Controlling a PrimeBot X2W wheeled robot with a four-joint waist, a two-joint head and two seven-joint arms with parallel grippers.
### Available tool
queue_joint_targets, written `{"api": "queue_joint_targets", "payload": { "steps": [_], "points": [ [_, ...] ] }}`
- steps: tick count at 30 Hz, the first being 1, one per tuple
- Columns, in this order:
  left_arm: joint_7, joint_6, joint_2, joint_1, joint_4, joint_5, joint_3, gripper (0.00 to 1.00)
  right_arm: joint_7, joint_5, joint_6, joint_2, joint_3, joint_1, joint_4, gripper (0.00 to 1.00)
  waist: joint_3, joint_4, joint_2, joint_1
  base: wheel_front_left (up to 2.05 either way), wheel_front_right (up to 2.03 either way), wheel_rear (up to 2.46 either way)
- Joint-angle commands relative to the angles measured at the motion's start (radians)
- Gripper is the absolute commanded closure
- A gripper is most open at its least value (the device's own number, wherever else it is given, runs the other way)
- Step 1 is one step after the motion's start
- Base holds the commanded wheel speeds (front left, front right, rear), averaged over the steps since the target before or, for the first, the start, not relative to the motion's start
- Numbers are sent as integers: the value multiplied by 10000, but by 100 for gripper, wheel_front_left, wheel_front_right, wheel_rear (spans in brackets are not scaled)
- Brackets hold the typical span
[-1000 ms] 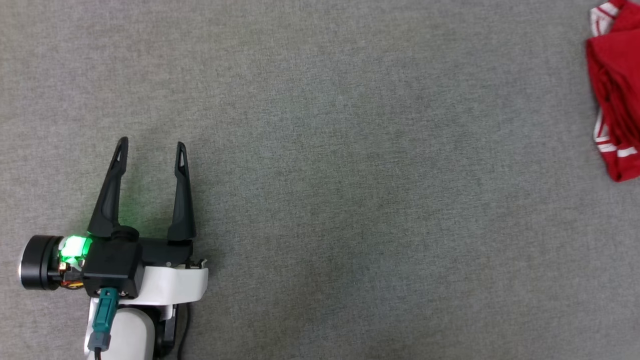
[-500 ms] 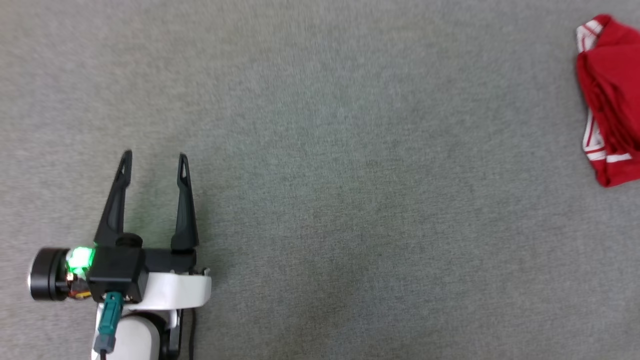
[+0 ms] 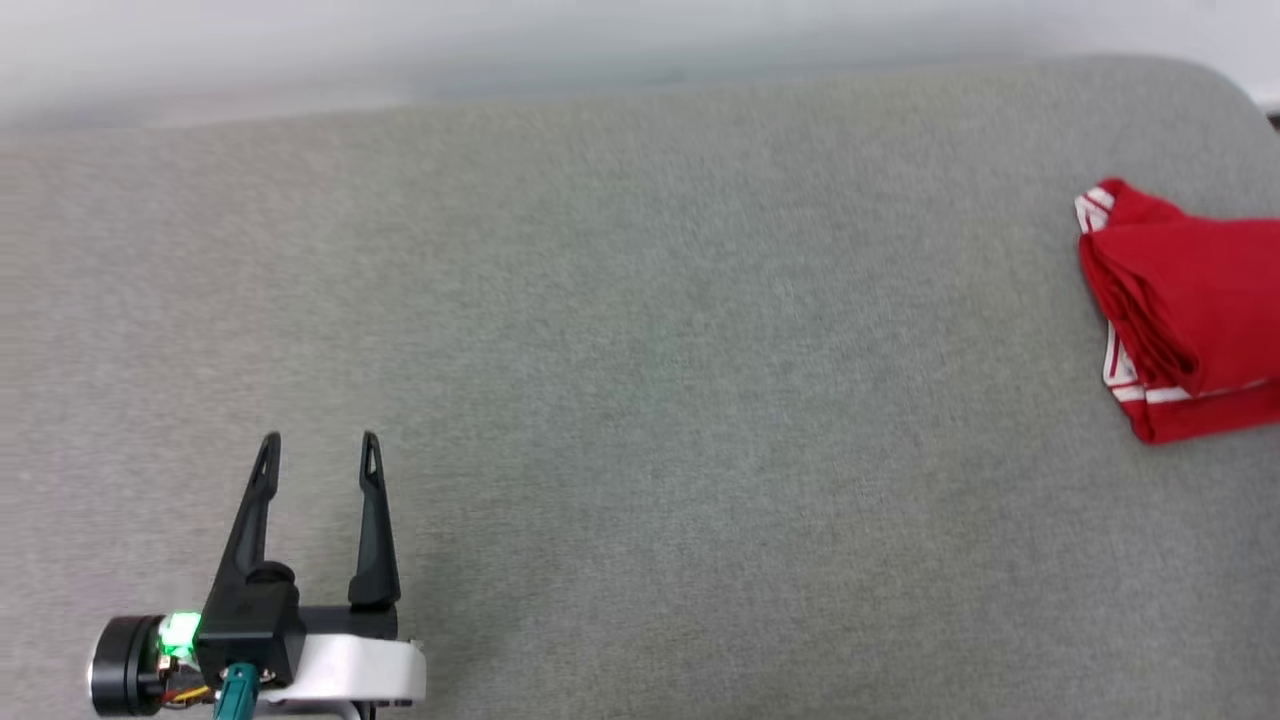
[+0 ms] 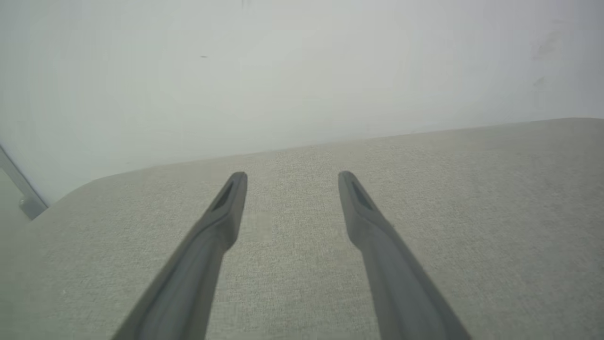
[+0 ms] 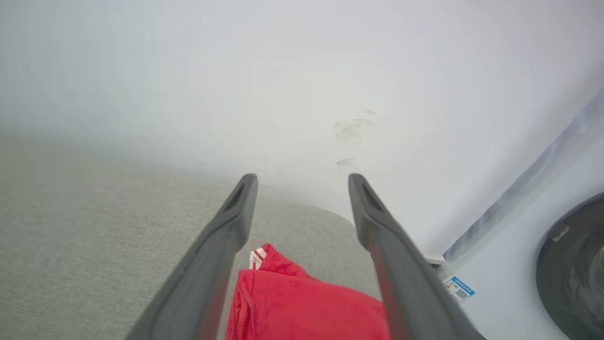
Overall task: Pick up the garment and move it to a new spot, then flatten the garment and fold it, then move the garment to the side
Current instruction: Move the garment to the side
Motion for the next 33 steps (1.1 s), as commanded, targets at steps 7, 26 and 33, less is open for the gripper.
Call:
{"api": "queue_joint_targets", "payload": {
  "steps": [7,26,33],
  "points": [
    [-21,-80,-182,484,244,-16,-26,0,-1048,-687,-16,1928,-942,2152,-2101,0,-1124,688,0,2,0,0,0],
    [-21,-276,-313,1072,583,43,-14,0,-1681,-1634,-14,4850,-756,5472,-3213,0,-2075,1164,0,2,0,0,0],
    [-21,-453,-413,1284,717,-63,-119,0,-1893,-1768,-14,5105,-683,6069,-2895,0,-2394,1210,0,2,0,0,0]
  ]
}}
